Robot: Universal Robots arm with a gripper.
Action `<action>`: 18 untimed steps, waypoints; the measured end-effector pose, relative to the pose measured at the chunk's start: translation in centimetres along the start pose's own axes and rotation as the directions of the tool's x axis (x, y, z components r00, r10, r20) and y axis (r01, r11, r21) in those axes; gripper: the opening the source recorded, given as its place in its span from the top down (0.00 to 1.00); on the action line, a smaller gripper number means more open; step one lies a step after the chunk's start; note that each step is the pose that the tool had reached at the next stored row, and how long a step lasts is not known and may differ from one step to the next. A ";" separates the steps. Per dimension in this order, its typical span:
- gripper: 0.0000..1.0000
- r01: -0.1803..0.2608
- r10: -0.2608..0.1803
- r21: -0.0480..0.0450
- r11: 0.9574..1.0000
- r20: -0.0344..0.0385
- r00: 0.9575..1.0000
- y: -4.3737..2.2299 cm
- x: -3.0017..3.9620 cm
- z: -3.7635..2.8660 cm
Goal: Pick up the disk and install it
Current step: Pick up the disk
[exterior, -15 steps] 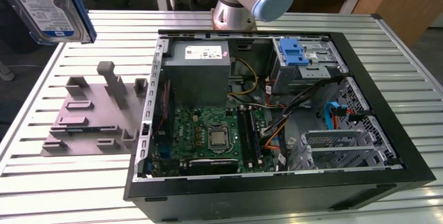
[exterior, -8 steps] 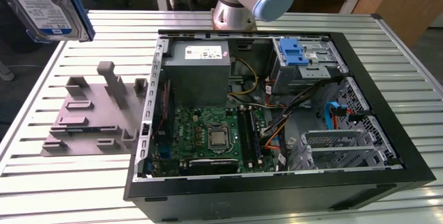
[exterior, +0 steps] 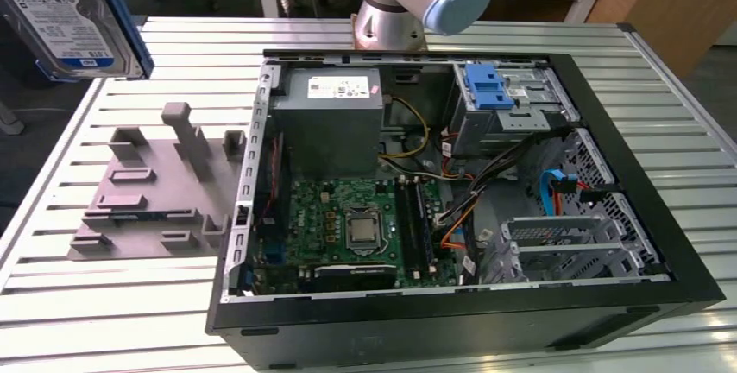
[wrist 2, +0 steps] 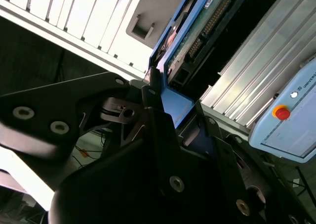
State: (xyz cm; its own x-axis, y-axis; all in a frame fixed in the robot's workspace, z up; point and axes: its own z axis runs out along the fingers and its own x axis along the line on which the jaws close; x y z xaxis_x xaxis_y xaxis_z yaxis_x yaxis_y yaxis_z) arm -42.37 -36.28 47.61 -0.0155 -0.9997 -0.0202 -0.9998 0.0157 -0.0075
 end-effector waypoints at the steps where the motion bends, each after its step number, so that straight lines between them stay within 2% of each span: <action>1: 0.63 0.000 0.000 0.000 1.000 0.000 1.000 0.00 0.00 0.00; 6: 0.63 0.000 0.000 0.000 1.000 0.000 1.000 -0.01 0.02 0.01; 18: 0.63 0.000 0.000 0.000 1.000 0.000 1.000 -0.79 0.00 0.01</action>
State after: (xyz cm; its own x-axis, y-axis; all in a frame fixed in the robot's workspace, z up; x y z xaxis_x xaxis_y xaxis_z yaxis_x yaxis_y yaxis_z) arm -41.57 -36.30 47.61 -0.0155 -0.9997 -0.0202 -0.9998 0.0156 -0.0076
